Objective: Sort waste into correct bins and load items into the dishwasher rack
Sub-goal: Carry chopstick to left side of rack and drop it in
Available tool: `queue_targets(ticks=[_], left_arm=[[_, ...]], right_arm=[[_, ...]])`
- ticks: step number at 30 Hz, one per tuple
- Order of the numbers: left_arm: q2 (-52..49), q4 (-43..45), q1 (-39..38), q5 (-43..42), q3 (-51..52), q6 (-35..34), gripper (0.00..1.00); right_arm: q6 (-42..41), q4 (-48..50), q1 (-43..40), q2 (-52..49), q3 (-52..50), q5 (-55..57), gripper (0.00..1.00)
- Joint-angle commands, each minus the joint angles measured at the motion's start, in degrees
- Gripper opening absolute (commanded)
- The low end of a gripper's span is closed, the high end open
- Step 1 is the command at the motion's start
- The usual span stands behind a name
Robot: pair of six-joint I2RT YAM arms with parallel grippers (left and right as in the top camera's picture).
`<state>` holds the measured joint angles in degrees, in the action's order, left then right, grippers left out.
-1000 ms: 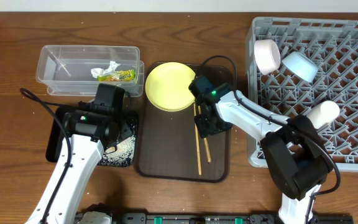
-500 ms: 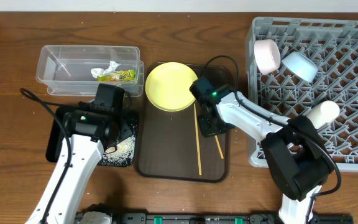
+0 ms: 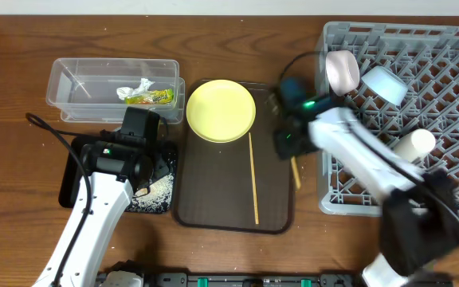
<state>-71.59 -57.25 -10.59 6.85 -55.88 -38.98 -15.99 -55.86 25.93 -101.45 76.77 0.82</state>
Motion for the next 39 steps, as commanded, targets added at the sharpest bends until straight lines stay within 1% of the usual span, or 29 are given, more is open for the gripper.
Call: queue_targets(ticks=[1, 6, 11, 14, 22, 23, 24, 25, 26, 27, 28, 34, 36, 39], left_arm=[[-0.3, -0.4, 0.3, 1.2, 0.3, -0.1, 0.73], [-0.3, -0.4, 0.3, 1.2, 0.3, -0.1, 0.74], [-0.3, -0.4, 0.3, 1.2, 0.3, -0.1, 0.73], [-0.3, -0.4, 0.3, 1.2, 0.3, -0.1, 0.74], [-0.3, -0.4, 0.3, 1.2, 0.3, -0.1, 0.74], [-0.3, -0.4, 0.3, 1.2, 0.3, -0.1, 0.74], [-0.3, -0.4, 0.3, 1.2, 0.3, -0.1, 0.73], [-0.3, -0.4, 0.3, 1.2, 0.3, -0.1, 0.74], [-0.3, -0.4, 0.3, 1.2, 0.3, -0.1, 0.74], [-0.3, -0.4, 0.3, 1.2, 0.3, -0.1, 0.73], [-0.3, -0.4, 0.3, 1.2, 0.3, -0.1, 0.73], [-0.3, -0.4, 0.3, 1.2, 0.3, -0.1, 0.74], [-0.3, -0.4, 0.3, 1.2, 0.3, -0.1, 0.74], [-0.3, -0.4, 0.3, 1.2, 0.3, -0.1, 0.73]], right_arm=[[5.7, -1.2, -4.7, 7.8, 2.3, 0.3, 0.01], [7.1, -5.4, -13.4, 13.1, 2.3, 0.7, 0.01], [9.9, -7.8, -19.3, 12.9, 1.5, -0.1, 0.01], [11.8, -7.4, -20.4, 12.2, 0.0, -2.2, 0.01], [11.8, -6.5, -19.3, 7.0, -1.9, -3.0, 0.02], [11.8, -6.5, -19.2, 6.4, -1.9, -3.0, 0.03], [11.8, -6.5, -19.1, 5.8, -1.9, -3.0, 0.09], [11.8, -6.4, -19.1, 5.4, -1.9, -3.0, 0.2], [11.8, -6.2, -19.1, 5.2, -1.9, -3.0, 0.26], [11.8, -5.8, -19.1, 5.3, -1.9, -3.0, 0.29], [11.8, -5.5, -19.2, 5.4, -1.8, -3.0, 0.3], [11.8, -4.7, -19.1, 8.7, 1.7, -4.5, 0.31], [11.9, -4.1, -19.0, 10.2, 3.6, -7.9, 0.32], [13.9, -0.4, -18.2, 12.5, 4.5, -16.7, 0.37]])
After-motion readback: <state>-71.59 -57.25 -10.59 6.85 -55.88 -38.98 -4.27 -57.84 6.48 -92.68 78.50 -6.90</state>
